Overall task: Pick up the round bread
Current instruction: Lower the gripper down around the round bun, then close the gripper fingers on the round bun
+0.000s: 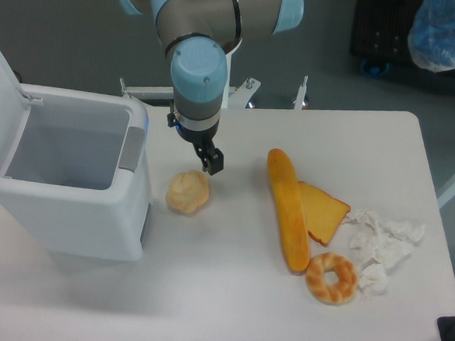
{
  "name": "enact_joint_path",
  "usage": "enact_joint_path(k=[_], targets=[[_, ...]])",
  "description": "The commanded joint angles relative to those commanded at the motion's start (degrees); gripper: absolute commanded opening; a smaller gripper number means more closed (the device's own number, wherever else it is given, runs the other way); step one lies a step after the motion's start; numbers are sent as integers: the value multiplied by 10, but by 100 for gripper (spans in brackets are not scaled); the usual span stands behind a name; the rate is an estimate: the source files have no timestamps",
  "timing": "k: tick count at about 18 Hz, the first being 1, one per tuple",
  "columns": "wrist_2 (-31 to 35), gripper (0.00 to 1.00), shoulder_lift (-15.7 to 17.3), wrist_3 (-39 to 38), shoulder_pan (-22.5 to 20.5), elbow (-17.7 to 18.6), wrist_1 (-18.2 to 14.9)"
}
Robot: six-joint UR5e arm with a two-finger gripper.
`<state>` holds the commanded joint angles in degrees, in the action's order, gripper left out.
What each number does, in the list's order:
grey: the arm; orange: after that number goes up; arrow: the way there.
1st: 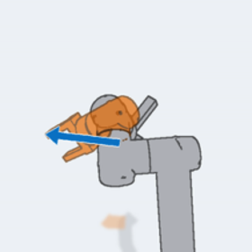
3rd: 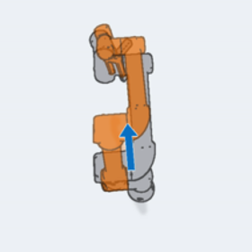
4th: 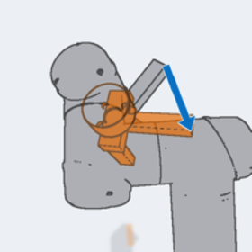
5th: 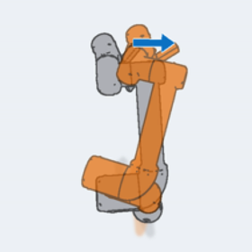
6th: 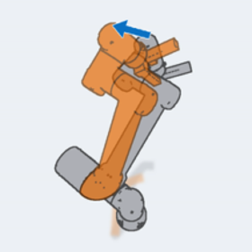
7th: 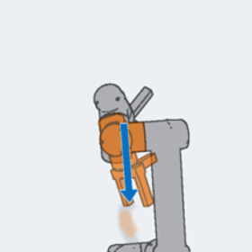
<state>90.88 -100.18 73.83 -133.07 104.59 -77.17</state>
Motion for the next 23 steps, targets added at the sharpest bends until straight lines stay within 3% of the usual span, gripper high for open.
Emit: enact_joint_path(k=[5,11,15,23], targets=[[1,100,-28,-1,4,3,4],[-3,100,-67,-41,18,-3,47],[-1,100,-84,-59,18,-10,59],[3,100,-116,-79,16,-37,62]])
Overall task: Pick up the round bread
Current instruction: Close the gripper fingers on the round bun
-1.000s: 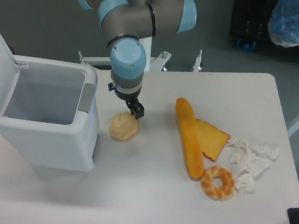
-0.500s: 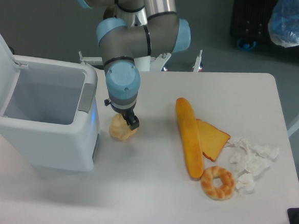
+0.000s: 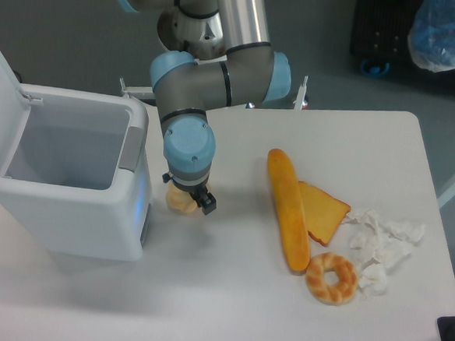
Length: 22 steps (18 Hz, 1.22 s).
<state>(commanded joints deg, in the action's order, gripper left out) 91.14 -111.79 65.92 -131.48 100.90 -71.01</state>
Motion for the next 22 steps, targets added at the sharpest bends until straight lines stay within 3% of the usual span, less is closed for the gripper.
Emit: enact_joint_path(k=[22], targets=[[18,100,-21,-43,3,10,17]])
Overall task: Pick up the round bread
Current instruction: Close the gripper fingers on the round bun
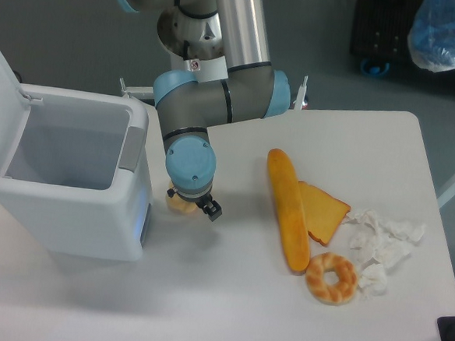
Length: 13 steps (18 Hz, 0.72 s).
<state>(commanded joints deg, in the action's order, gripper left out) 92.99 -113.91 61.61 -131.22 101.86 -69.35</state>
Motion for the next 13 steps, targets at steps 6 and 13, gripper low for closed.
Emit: enact_joint_path(k=[6,13], targets=[[2,100,-4,-18,5,3,1],[2,68,-4,-22,6,3,4]])
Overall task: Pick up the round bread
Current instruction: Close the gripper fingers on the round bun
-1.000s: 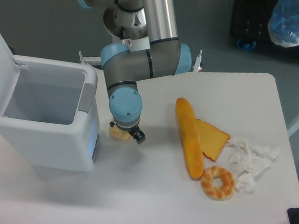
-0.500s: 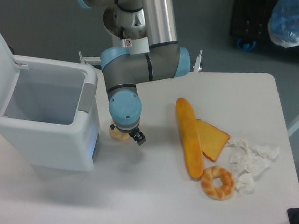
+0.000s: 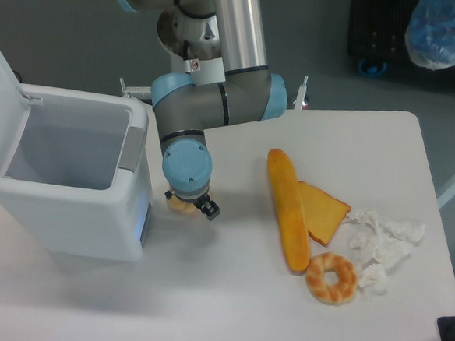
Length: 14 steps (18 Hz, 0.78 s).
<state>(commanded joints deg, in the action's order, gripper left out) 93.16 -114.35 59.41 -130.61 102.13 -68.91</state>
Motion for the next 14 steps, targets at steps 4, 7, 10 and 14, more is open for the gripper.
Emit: enact_joint_path(k=[4,7,10,14], targets=[[0,47,0,0,0,-1,0],[0,44,-3,0,0,-1,1],[0,37,-4,0,0,-1,4],[0,12,-3,0,0,-3,4]])
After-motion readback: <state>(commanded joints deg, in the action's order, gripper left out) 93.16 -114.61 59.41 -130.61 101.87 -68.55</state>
